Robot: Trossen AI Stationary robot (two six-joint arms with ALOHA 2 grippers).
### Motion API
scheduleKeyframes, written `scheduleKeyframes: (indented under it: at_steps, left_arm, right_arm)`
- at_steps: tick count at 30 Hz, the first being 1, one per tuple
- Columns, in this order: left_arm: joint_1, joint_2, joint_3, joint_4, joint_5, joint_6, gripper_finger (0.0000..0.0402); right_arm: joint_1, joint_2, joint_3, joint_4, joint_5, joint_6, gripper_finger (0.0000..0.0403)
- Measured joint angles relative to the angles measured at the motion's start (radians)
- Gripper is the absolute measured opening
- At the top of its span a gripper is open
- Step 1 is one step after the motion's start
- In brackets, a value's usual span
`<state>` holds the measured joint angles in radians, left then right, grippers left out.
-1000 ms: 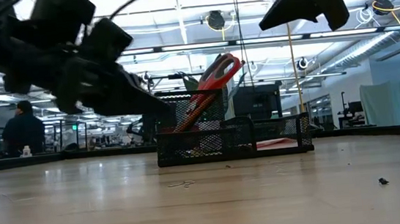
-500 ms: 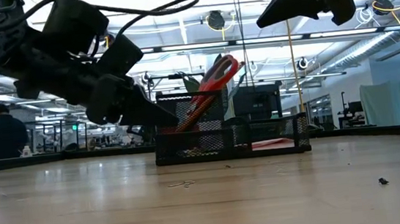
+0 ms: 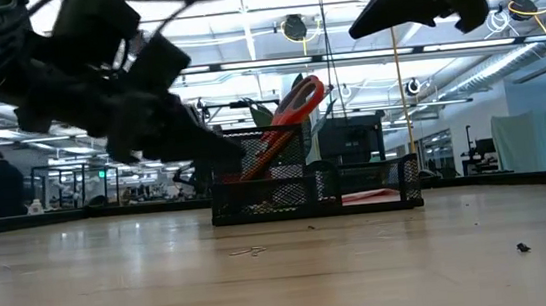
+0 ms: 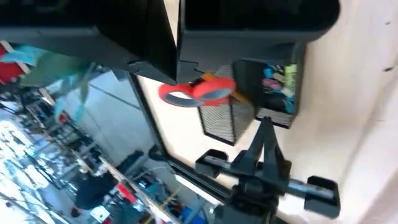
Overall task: Pick and place office supplies into organizer
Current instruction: Return to Home Position
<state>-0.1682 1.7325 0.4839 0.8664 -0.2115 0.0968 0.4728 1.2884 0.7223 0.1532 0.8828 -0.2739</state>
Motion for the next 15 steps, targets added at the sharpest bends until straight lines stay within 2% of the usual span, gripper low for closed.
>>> scheduleKeyframes:
  at_steps: [5,8,10,13,15]
  left_arm:
    - [-0.064,-0.046,0.0,0.043,-0.008,0.106,0.0008]
    - [-0.108,-0.143,0.0,-0.041,-0.073,0.156,0.0007]
    - [-0.122,-0.231,0.0,-0.1,-0.087,0.201,0.0003]
    - [-0.101,-0.361,0.0,-0.181,-0.088,0.263,0.0003]
    - [-0.065,-0.432,0.0,-0.227,-0.051,0.288,0.0002]
  right_arm:
    - [0.0,0.0,0.0,0.003,-0.08,-0.001,0.0]
    - [-0.007,-0.022,0.0,-0.029,-0.13,-0.015,0.0]
    - [-0.042,-0.057,-0.006,-0.021,-0.239,-0.015,0.0]
    - [-0.142,-0.112,-0.046,0.053,-0.496,-0.034,0.0]
    - [-0.222,-0.147,-0.073,0.075,-0.67,-0.028,0.0]
